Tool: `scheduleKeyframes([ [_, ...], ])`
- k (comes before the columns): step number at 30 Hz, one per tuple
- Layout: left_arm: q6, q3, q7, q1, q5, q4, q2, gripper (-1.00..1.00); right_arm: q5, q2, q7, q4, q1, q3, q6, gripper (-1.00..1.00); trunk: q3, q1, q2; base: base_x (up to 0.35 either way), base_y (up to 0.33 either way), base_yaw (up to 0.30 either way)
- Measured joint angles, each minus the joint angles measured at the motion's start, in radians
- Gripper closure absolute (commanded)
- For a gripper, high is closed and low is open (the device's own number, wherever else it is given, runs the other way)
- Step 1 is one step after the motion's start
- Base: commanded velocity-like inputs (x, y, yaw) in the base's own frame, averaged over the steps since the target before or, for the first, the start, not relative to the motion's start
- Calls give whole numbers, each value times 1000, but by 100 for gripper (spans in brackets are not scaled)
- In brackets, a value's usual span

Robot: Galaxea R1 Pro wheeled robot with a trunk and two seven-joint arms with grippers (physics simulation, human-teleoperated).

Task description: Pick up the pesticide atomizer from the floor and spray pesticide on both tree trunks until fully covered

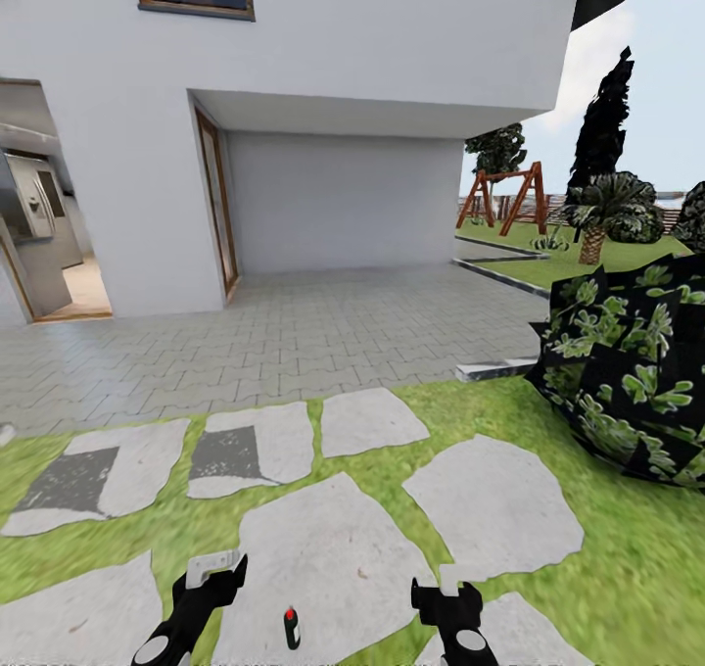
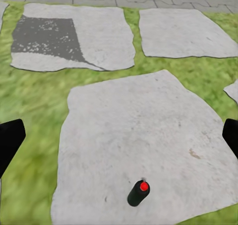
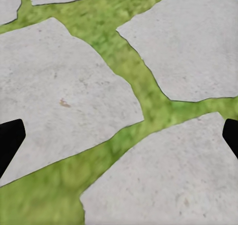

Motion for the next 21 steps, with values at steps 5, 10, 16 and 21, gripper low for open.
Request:
scheduleKeyframes([
  [5, -5, 0, 0, 1, 0, 0, -1, -100, 0, 0, -1, 2, 0, 0, -19, -100, -19, 19, -35, 0, 0, 145],
  [10, -6, 0, 0, 1, 0, 0, 0, -100, 0, 0, -1, 3, 0, 0, -23, -100, -36, 38, -70, 0, 0, 51],
  [16, -7, 0, 0, 1, 0, -1, -1, -100, 0, 0, -1, 4, 0, 0, -24, -100, -62, 61, -112, 0, 0, 9],
  [21, -7, 0, 1, 1, 0, 0, -1, -100, 0, 0, -1, 5, 0, 0, -25, -100, -86, 81, -147, 0, 0, 1],
])
